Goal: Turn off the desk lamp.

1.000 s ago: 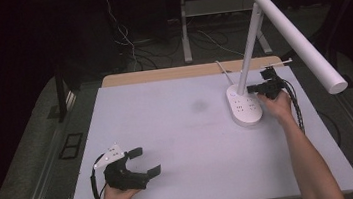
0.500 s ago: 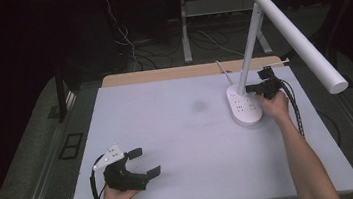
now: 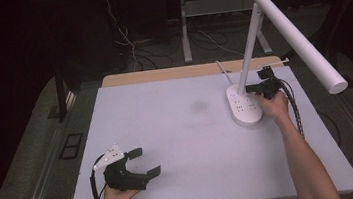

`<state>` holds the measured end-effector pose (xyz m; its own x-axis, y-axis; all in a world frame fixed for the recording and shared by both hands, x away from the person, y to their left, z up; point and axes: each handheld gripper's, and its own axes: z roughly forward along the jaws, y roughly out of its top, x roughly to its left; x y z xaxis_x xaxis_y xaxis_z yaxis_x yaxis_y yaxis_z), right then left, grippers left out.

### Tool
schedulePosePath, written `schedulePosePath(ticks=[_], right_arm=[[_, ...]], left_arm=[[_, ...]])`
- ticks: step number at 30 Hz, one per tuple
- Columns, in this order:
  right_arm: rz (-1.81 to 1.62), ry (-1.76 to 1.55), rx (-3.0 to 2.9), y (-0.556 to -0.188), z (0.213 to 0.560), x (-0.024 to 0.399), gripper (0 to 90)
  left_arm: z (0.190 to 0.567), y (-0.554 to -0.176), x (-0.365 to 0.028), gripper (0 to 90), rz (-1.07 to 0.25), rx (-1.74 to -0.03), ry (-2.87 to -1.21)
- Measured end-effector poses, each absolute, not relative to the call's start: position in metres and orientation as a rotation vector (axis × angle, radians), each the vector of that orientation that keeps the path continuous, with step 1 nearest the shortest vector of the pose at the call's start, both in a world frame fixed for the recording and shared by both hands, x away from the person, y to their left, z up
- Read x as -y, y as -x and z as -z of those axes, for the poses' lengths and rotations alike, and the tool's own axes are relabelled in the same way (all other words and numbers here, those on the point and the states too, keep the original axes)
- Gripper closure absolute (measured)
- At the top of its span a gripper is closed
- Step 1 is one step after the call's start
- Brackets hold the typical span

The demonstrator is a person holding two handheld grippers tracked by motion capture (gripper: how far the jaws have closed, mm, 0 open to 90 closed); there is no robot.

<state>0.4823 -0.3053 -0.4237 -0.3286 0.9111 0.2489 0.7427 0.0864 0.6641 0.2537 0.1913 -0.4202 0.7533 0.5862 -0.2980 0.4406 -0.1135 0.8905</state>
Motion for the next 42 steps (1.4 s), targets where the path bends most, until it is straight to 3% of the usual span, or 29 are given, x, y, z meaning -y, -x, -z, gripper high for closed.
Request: schedulePosePath(ticks=[42], right_arm=[[-1.129,-1.62,-2.11,-0.469,0.417,0.309,89.9]], left_arm=[[0.42,-0.253,-0.19,0.0,-0.153,-0.809,-1.744]])
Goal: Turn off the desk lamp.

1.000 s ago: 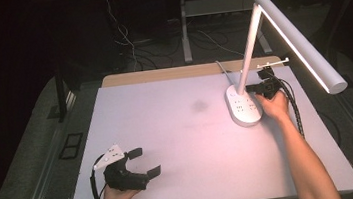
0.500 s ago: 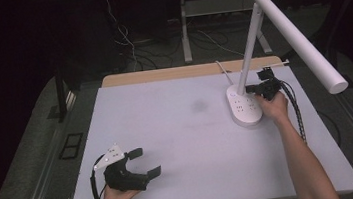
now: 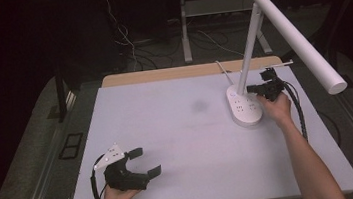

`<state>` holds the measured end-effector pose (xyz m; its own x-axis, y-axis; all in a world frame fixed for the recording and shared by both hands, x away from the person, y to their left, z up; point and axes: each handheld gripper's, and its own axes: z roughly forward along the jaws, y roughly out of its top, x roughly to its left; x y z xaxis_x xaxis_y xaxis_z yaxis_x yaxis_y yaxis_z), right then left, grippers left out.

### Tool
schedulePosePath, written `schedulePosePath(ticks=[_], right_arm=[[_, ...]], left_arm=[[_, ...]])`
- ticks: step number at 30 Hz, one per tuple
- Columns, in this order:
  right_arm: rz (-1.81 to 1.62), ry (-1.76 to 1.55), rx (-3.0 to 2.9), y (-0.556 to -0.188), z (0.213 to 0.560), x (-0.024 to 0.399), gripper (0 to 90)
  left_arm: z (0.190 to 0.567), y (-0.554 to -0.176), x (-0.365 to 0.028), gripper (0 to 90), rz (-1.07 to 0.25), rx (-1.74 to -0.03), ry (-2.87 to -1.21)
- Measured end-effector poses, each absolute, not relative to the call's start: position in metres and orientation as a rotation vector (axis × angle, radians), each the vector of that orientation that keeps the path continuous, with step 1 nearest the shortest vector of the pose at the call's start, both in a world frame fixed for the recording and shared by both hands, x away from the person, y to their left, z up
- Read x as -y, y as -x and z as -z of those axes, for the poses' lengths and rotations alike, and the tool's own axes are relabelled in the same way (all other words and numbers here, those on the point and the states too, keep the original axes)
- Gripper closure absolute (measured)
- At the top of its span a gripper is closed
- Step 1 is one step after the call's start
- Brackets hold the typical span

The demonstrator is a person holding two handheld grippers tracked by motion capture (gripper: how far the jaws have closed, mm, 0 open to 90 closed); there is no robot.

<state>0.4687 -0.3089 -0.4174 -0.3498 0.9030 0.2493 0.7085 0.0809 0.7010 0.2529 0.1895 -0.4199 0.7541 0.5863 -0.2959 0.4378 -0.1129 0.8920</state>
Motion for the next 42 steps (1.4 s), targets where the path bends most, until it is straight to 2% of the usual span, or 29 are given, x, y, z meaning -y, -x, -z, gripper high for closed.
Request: schedulePosePath(ticks=[4,6,12,19,23,27,31,34,35,36,42], right_arm=[[-1.141,-1.612,-2.099,-0.464,0.41,0.312,89.9],[-1.139,-1.598,-2.099,-0.461,0.406,0.313,85.6],[-1.152,-1.6,-2.08,-0.449,0.395,0.317,85.5],[-1.184,-1.578,-2.081,-0.429,0.384,0.319,75.9],[-1.204,-1.565,-2.083,-0.417,0.378,0.32,67.1],[-1.263,-1.553,-2.081,-0.404,0.372,0.32,51.1],[-1.308,-1.53,-2.088,-0.39,0.37,0.317,31.5],[-1.381,-1.484,-2.103,-0.38,0.37,0.312,9.3],[-1.391,-1.474,-2.103,-0.375,0.369,0.31,9.1],[-1.386,-1.464,-2.088,-0.371,0.368,0.308,2.3],[-1.421,-1.41,-2.141,-0.35,0.366,0.3,0.5]], left_arm=[[0.42,-0.253,-0.189,0.0,-0.153,-0.808,-1.742],[0.42,-0.252,-0.189,0.0,-0.153,-0.808,-1.742],[0.419,-0.251,-0.188,0.0,-0.153,-0.802,-1.741],[0.419,-0.251,-0.188,0.0,-0.15,-0.799,-1.738],[0.419,-0.251,-0.188,0.0,-0.151,-0.801,-1.733],[0.418,-0.25,-0.188,0.0,-0.152,-0.798,-1.733],[0.419,-0.251,-0.188,0.0,-0.152,-0.795,-1.736],[0.418,-0.25,-0.188,0.0,-0.151,-0.795,-1.734],[0.418,-0.25,-0.188,0.0,-0.151,-0.795,-1.733],[0.418,-0.25,-0.188,0.0,-0.151,-0.797,-1.73],[0.418,-0.25,-0.188,0.0,-0.152,-0.799,-1.728]])
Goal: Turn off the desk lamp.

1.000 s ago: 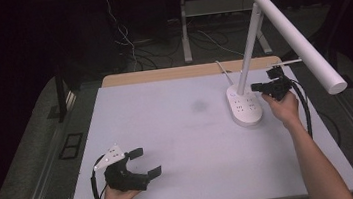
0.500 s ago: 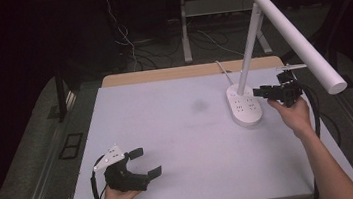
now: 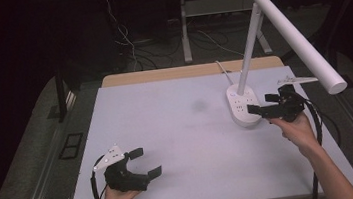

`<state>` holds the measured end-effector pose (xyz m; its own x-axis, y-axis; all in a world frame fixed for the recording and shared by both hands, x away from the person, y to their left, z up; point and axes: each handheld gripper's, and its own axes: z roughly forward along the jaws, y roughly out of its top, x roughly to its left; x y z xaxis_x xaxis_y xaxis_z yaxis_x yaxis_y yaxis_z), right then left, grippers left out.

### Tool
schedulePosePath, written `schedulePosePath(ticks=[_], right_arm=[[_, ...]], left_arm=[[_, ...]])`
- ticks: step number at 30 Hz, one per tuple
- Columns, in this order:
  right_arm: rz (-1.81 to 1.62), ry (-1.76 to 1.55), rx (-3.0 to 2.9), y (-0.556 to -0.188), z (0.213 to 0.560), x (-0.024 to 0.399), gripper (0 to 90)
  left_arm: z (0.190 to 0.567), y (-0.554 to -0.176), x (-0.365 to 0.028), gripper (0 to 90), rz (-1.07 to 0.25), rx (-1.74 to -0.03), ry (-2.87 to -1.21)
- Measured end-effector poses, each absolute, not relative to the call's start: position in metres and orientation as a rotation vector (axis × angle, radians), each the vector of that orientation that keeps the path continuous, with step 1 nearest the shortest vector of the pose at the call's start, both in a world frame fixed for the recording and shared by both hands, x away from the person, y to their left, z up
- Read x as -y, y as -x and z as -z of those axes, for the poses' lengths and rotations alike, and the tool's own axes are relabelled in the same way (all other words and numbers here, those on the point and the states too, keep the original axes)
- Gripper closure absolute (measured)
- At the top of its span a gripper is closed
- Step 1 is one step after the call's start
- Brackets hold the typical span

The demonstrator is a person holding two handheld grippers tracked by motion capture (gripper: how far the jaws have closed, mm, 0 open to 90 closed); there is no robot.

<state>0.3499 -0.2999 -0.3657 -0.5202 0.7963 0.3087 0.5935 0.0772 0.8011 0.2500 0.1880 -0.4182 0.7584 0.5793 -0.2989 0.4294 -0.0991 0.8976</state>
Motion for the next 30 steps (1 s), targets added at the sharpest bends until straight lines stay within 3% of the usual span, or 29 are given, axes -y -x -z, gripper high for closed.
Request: schedulePosePath(ticks=[16,30], right_arm=[[-1.513,-1.31,-2.171,-0.3,0.366,0.289,0.6],[-1.527,-1.281,-2.193,-0.263,0.399,0.284,0.6]], left_arm=[[0.418,-0.25,-0.188,0.0,-0.153,-0.802,-1.727],[0.418,-0.249,-0.188,0.0,-0.152,-0.8,-1.733]])
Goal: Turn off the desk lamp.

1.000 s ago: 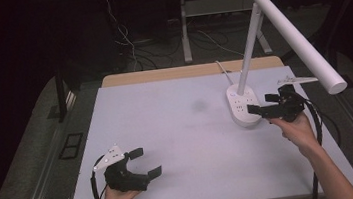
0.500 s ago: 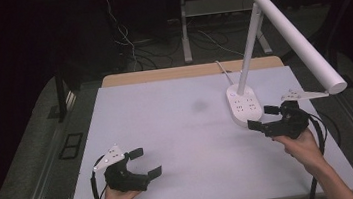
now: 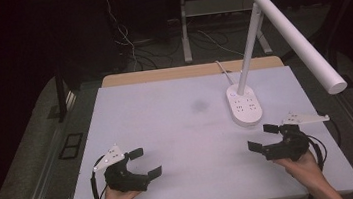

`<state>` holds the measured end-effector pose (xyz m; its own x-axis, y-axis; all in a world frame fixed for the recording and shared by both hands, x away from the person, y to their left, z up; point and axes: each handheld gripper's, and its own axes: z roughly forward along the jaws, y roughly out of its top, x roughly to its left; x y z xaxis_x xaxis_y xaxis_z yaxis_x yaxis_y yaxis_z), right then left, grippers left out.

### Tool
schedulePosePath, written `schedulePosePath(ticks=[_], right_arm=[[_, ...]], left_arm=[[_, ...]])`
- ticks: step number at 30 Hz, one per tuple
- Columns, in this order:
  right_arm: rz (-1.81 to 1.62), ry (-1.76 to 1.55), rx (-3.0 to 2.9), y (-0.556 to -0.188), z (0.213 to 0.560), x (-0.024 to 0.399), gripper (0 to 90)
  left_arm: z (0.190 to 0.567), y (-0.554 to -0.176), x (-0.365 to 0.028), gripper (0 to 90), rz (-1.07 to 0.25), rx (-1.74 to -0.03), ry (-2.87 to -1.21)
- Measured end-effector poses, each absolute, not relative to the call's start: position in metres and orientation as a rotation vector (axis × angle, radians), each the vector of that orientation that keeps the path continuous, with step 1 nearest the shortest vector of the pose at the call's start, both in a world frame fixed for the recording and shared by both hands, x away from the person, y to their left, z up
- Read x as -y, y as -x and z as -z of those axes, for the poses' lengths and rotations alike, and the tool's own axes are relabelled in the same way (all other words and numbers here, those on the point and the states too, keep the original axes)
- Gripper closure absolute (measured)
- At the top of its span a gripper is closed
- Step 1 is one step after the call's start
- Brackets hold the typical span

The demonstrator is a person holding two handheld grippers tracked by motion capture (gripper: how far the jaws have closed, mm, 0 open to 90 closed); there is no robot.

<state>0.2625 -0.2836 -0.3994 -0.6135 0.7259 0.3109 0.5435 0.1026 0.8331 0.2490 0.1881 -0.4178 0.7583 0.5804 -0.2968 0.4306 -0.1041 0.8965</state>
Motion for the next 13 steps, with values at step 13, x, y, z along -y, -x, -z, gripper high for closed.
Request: schedulePosePath(ticks=[13], right_arm=[[-1.486,-1.253,-2.197,-0.237,0.426,0.285,0.6]], left_arm=[[0.418,-0.25,-0.187,0.0,-0.149,-0.796,-1.739]])
